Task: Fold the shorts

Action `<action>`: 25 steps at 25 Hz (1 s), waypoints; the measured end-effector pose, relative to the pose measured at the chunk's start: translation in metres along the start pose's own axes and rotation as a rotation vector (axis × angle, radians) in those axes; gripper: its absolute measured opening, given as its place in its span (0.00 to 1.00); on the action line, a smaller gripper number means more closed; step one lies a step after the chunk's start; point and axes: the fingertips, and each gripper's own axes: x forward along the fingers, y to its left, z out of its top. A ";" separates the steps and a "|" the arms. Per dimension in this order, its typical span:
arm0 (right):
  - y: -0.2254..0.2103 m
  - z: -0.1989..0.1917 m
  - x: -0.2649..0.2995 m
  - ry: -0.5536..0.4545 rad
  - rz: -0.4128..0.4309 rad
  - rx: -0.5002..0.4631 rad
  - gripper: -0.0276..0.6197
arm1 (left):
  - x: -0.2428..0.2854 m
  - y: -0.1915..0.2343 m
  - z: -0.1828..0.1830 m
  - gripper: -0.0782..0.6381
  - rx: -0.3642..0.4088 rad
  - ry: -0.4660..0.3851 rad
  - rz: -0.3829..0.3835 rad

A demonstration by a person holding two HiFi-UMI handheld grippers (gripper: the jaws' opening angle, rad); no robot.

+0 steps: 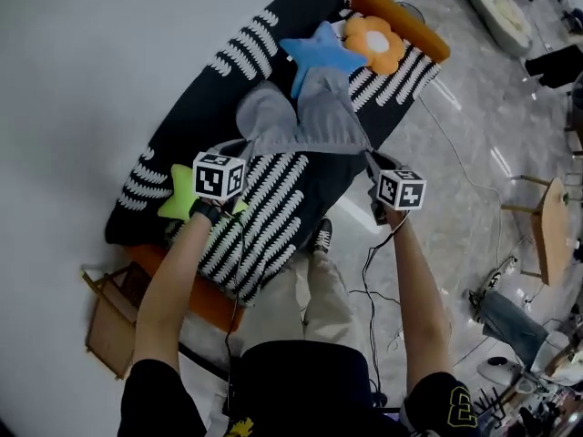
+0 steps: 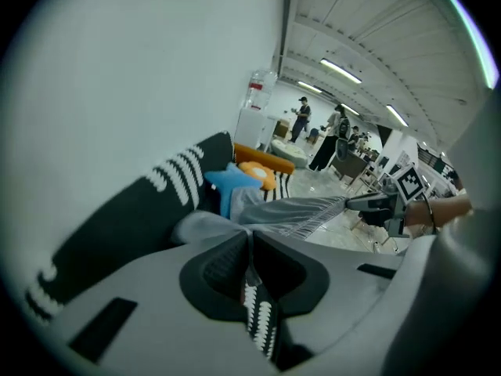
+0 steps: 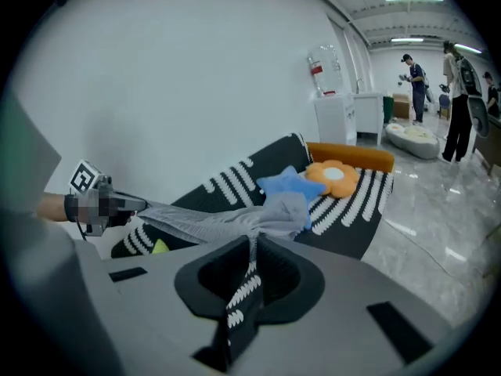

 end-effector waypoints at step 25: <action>-0.080 -0.493 0.092 0.571 -0.207 0.096 0.44 | 0.127 -0.043 -0.516 0.59 -0.346 0.488 -0.028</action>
